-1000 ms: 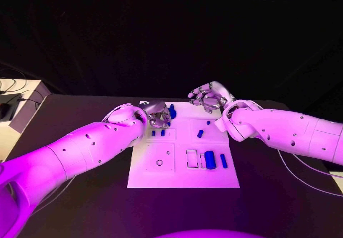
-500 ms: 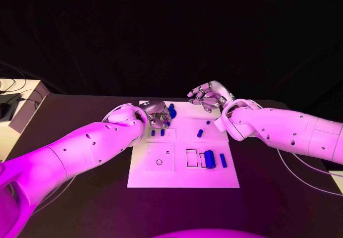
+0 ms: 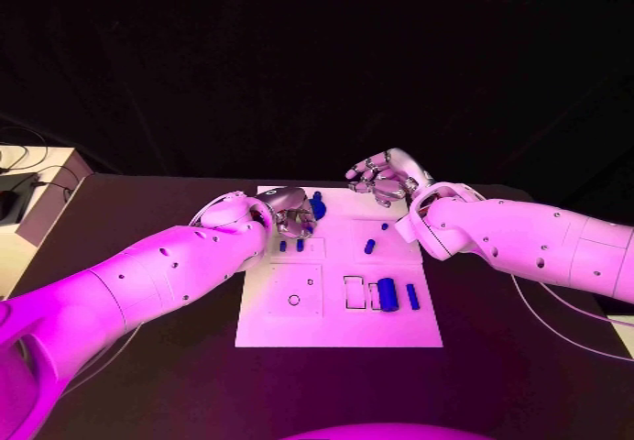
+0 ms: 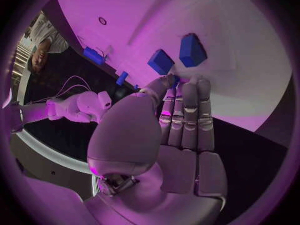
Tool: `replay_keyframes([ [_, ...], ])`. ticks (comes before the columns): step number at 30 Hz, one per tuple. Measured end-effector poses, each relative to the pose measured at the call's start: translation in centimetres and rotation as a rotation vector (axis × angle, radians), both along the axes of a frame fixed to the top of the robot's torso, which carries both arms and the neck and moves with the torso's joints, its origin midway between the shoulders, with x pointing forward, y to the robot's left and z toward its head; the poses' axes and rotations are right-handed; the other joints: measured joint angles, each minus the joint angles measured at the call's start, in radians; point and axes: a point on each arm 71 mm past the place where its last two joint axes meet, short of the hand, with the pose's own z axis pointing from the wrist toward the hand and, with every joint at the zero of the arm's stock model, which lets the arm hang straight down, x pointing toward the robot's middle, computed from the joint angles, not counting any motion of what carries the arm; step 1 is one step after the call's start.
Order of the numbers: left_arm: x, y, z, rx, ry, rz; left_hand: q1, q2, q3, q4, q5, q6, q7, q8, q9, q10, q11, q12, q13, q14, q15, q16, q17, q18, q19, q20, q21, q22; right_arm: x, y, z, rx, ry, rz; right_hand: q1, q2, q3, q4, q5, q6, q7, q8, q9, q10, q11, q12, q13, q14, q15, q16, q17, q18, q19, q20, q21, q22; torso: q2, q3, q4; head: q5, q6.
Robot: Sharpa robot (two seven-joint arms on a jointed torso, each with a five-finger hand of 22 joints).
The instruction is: Assemble the parts on the task board
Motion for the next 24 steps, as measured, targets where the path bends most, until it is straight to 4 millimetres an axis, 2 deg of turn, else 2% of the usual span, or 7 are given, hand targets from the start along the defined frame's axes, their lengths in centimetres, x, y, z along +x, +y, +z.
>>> replay_keyframes([
  [13,-0.03,-0.04,-0.02,-0.004,0.001,0.004,0.000,0.000,0.007,-0.007,0.000,0.009,-0.002,0.000,0.000,0.022,-0.007,-0.001,0.000,0.008,-0.008,0.014,0.001,0.000,0.008,0.000,0.010,0.019,0.05,0.07,0.12,0.000,-0.002,0.001,0.000,0.000,0.000,0.000,0.000,0.000,0.000,0.000,0.002,-0.001,-0.001,0.004,-0.002,0.000,0.000,0.000,0.000,0.000,0.000,0.000,0.000,0.000,-0.001,-0.0006,0.0005,-0.002,0.000],
  [17,-0.02,0.05,0.02,-0.010,-0.003,0.008,0.018,0.018,0.027,-0.027,0.000,0.022,0.002,0.000,0.000,0.051,-0.011,-0.006,0.000,0.024,-0.016,0.016,0.002,0.009,0.015,-0.007,0.027,0.032,0.06,0.06,0.14,0.000,-0.003,0.001,0.000,0.000,0.000,0.000,0.000,0.000,0.000,0.000,0.002,-0.001,-0.001,0.004,-0.002,0.000,0.000,0.000,0.000,0.000,0.000,0.000,0.000,0.001,-0.001,-0.0010,0.0007,-0.002,0.000],
  [20,-0.01,0.14,0.06,-0.019,-0.008,0.012,0.022,0.014,0.053,-0.047,-0.001,0.034,0.002,0.000,0.001,0.077,-0.016,-0.017,0.000,0.039,-0.021,0.015,0.005,0.017,0.020,-0.009,0.044,0.049,0.07,0.05,0.14,0.000,-0.003,0.001,0.000,0.000,0.000,0.000,0.000,0.000,0.000,0.000,0.002,-0.001,-0.001,0.004,-0.002,0.000,0.000,0.000,0.000,0.000,0.000,0.000,0.000,0.001,-0.002,-0.0012,0.0012,-0.002,0.000],
  [24,0.01,0.32,0.19,-0.038,-0.019,0.016,0.024,0.013,0.092,-0.067,-0.003,0.065,-0.001,0.000,0.002,0.108,-0.021,-0.027,0.000,0.072,-0.028,0.014,0.011,0.019,0.029,-0.014,0.068,0.069,0.07,0.04,0.14,0.000,-0.003,0.001,0.000,0.000,0.000,0.000,0.000,0.000,0.000,0.000,0.002,-0.001,-0.001,0.004,-0.002,0.000,0.000,0.000,0.000,0.000,0.000,0.000,0.000,0.001,-0.002,-0.0017,0.0012,-0.001,0.000],
])
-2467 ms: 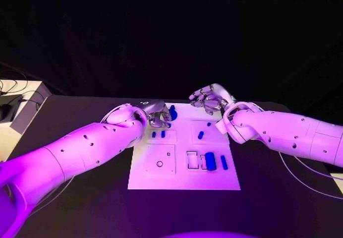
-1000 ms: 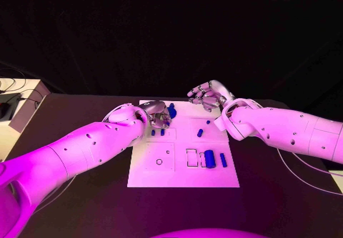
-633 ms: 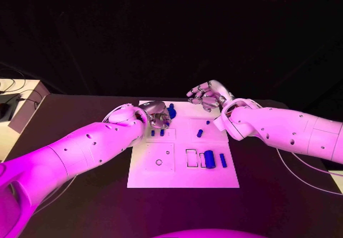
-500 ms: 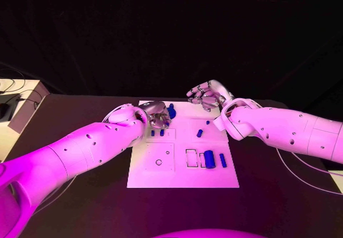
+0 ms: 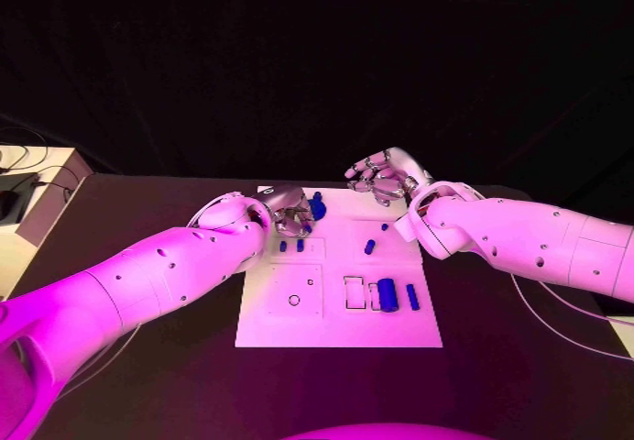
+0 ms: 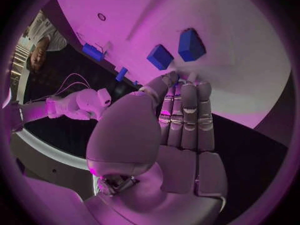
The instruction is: Assemble the parts on the task board
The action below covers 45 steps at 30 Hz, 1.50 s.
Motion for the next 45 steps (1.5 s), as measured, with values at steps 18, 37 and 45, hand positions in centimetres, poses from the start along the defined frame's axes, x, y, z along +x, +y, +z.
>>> replay_keyframes([
  [18,-0.6,0.7,0.5,-0.109,-0.031,0.002,-0.015,0.004,0.038,-0.024,-0.005,0.011,-0.001,-0.004,-0.001,0.023,-0.009,-0.006,0.005,0.025,-0.004,-0.036,0.049,0.005,0.009,-0.006,0.010,0.013,0.0,-0.1,0.0,-0.001,0.000,-0.002,0.000,0.000,0.000,0.000,0.000,0.001,-0.001,0.000,0.000,0.001,0.001,0.000,0.000,0.000,0.000,0.000,0.000,0.000,0.000,0.000,0.000,0.000,0.001,-0.0001,-0.0001,0.000,0.003],
  [37,-0.5,4.1,1.7,-0.100,0.052,0.059,-0.023,0.004,-0.021,0.009,-0.005,0.009,-0.003,-0.006,0.000,0.021,-0.007,-0.002,0.004,0.025,-0.004,-0.045,0.067,0.006,0.012,-0.009,-0.014,-0.008,0.0,-0.6,0.0,-0.004,0.000,-0.010,0.000,0.000,0.003,-0.003,0.000,0.002,-0.002,0.000,0.002,0.001,0.001,0.000,-0.003,0.000,0.000,0.000,0.000,0.000,0.000,0.000,0.000,-0.001,-0.006,0.0009,0.0040,0.005,0.001],
  [45,-0.2,5.1,1.8,-0.072,0.066,0.089,-0.023,0.004,-0.030,0.013,-0.005,0.009,-0.003,-0.008,0.000,0.021,-0.007,-0.002,0.004,0.025,-0.004,-0.045,0.071,0.006,0.012,-0.009,-0.021,-0.011,0.0,-0.6,0.0,-0.004,0.001,-0.011,0.000,0.000,0.003,-0.003,0.000,0.003,-0.003,0.000,0.002,0.002,0.002,0.000,-0.005,0.000,0.000,0.000,0.000,0.000,0.000,0.000,0.000,-0.001,-0.007,-0.0001,0.0052,0.006,0.000],
])
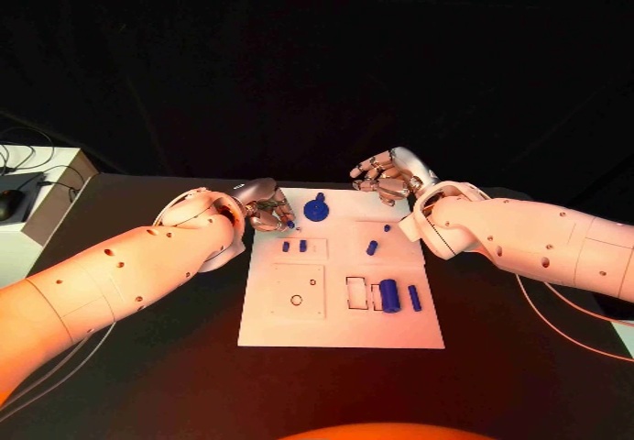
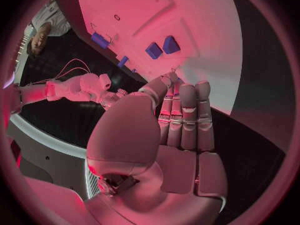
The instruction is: Assemble the parts on the task board
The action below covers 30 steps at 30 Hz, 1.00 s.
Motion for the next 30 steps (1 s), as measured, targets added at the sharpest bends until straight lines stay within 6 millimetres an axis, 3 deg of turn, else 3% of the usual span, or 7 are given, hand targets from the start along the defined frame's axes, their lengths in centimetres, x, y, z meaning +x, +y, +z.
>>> replay_keyframes([
  [30,0.5,-1.4,-0.5,0.042,-0.004,0.008,0.000,0.000,-0.007,0.013,0.000,0.006,-0.001,0.004,-0.001,0.000,0.000,0.000,0.000,0.000,0.000,-0.005,0.006,-0.010,0.007,-0.007,-0.005,-0.003,0.0,0.3,0.0,0.002,0.000,0.004,0.000,0.000,0.000,0.000,0.000,0.000,0.000,0.000,0.001,-0.003,-0.003,0.004,0.000,0.000,0.000,0.000,0.000,0.000,0.000,0.000,0.001,0.001,0.003,0.0006,-0.0016,0.004,0.000],
])
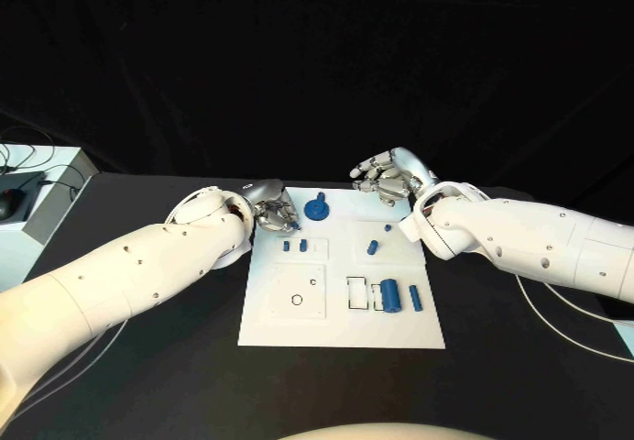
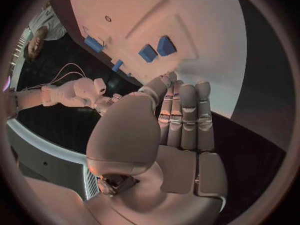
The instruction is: Assemble the parts on the task board
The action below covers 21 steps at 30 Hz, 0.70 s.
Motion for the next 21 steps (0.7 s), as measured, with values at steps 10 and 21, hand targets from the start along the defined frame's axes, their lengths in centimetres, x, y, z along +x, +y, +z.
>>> replay_keyframes([
  [10,-0.05,-0.53,-0.04,-0.002,0.001,-0.007,0.000,0.000,0.000,0.000,0.000,0.000,0.000,-0.001,0.000,0.000,0.000,0.000,0.000,0.000,0.000,0.000,0.000,-0.006,0.000,0.000,0.000,0.000,0.00,0.13,0.00,0.001,0.000,0.002,0.000,0.000,0.000,0.000,0.000,0.000,0.000,0.000,0.000,0.000,0.000,0.000,0.000,0.000,0.000,0.000,0.000,0.000,0.000,0.000,0.000,0.000,-0.001,0.0001,0.0001,0.000,-0.001],
  [21,-0.07,-0.74,-0.16,0.004,0.008,-0.011,0.000,0.000,0.000,0.000,0.000,0.000,0.000,-0.002,0.001,0.000,0.000,0.000,0.000,0.000,0.000,0.000,0.002,-0.007,0.000,0.000,0.000,0.000,0.00,0.15,0.00,0.001,0.000,0.003,0.000,0.000,0.000,0.000,0.000,-0.002,0.002,0.000,0.000,0.000,0.000,0.000,0.000,0.000,0.000,0.000,0.000,0.000,0.000,0.000,0.000,0.000,-0.001,0.0005,0.0003,-0.001,-0.003],
])
